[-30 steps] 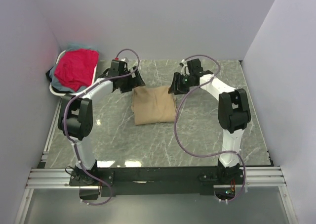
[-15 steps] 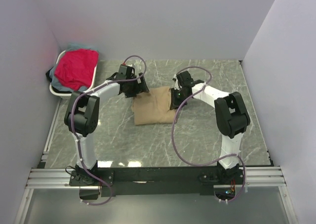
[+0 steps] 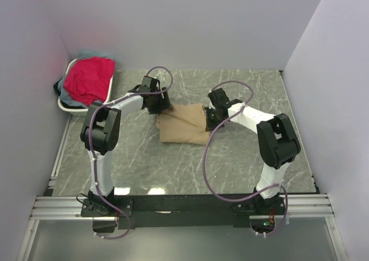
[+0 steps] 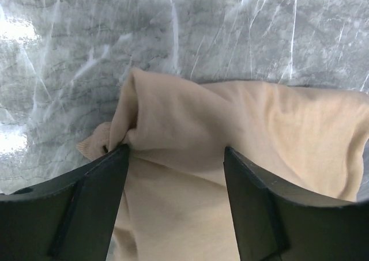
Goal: Fold and stack the t-shirts
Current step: Fold the tshirt
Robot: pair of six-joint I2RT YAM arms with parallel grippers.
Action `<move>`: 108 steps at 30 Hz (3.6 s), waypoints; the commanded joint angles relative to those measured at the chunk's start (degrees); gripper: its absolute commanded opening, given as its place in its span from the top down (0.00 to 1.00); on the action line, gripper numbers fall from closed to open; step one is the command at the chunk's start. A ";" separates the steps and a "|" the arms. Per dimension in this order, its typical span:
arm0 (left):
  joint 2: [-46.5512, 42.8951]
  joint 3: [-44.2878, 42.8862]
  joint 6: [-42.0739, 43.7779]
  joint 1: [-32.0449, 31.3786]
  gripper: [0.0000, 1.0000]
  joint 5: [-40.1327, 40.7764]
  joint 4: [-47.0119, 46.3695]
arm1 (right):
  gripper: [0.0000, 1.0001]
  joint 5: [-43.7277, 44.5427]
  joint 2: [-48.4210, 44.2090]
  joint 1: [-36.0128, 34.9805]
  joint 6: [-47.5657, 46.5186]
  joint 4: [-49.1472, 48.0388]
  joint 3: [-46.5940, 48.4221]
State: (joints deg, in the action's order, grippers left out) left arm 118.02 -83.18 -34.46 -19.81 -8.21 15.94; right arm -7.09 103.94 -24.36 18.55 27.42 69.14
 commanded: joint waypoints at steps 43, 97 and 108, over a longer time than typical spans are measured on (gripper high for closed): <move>-5.52 5.48 2.82 -1.19 0.13 3.30 -4.95 | 0.27 -6.97 -3.40 3.53 2.99 -9.05 -1.21; -8.06 21.39 1.94 -0.75 0.27 -12.28 -13.15 | 0.39 -33.70 10.25 19.00 11.08 -31.29 2.67; -10.70 26.57 0.18 -4.35 0.23 -12.53 -15.59 | 0.26 -17.62 0.56 18.65 5.54 -18.19 -3.22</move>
State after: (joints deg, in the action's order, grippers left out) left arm 107.63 -60.34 -34.24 -22.04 -21.87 -3.11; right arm -29.91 106.98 -5.74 26.65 4.58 68.40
